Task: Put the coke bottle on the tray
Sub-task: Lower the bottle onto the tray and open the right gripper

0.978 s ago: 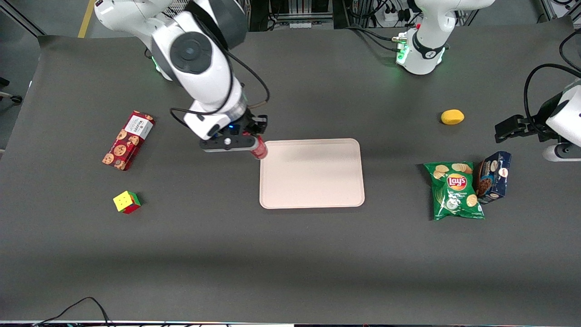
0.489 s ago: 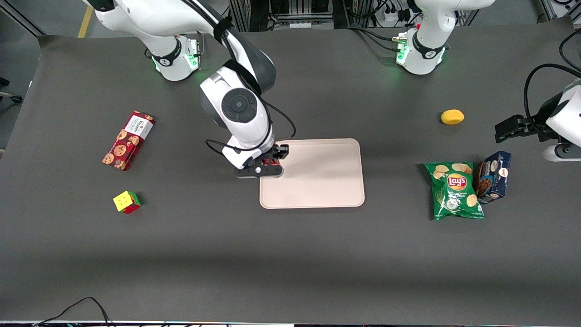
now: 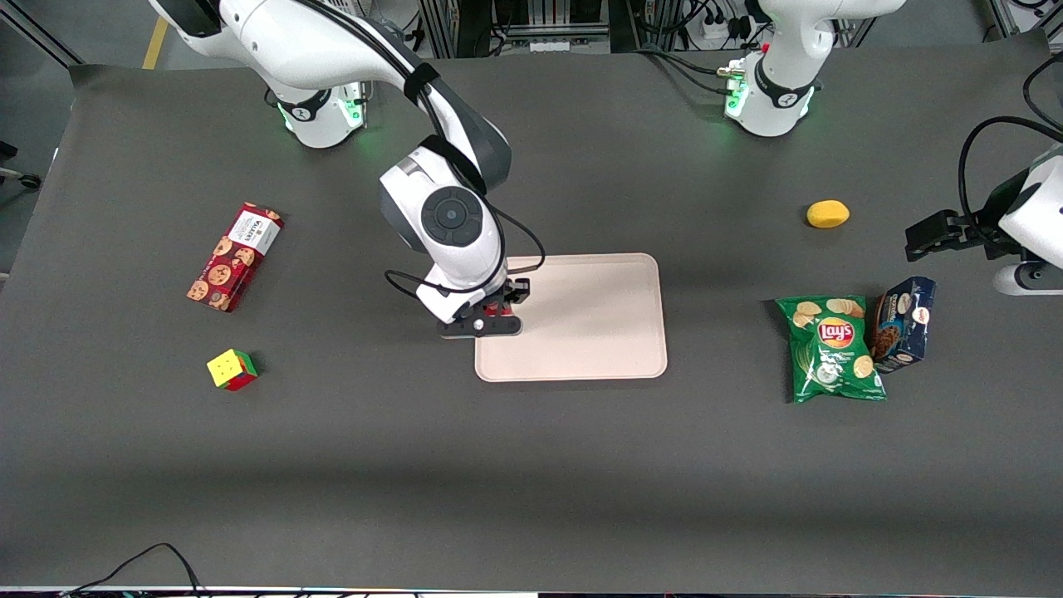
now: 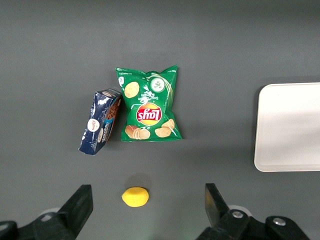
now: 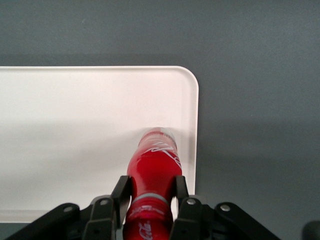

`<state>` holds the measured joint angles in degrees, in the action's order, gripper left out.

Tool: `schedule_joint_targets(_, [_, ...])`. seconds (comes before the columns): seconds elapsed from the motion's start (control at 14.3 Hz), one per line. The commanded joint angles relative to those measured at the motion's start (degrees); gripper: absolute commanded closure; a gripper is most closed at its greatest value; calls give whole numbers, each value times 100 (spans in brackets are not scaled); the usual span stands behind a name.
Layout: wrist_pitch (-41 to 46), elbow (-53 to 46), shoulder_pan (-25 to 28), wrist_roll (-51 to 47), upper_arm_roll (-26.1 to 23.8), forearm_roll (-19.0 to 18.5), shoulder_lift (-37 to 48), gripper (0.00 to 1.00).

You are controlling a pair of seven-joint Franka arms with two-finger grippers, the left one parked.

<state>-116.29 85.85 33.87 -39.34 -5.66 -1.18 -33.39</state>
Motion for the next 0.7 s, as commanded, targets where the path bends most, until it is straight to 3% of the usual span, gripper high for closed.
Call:
schedule_joint_targets(0.0, [-86, -95, -38, -162, -58, -120, -203, 100])
schedule_joint_targets(0.42, [-86, -113, -56, -162, -49, -120, -282, 100])
schedule_joint_targets(0.49, [-86, -121, -65, -162, -49, -111, -282, 80])
schedule_joint_targets(0.56, [-86, -113, -73, -162, -49, -102, -282, 1])
schedule_joint_targets(0.63, [-78, -104, -108, -92, -40, -102, -282, 0])
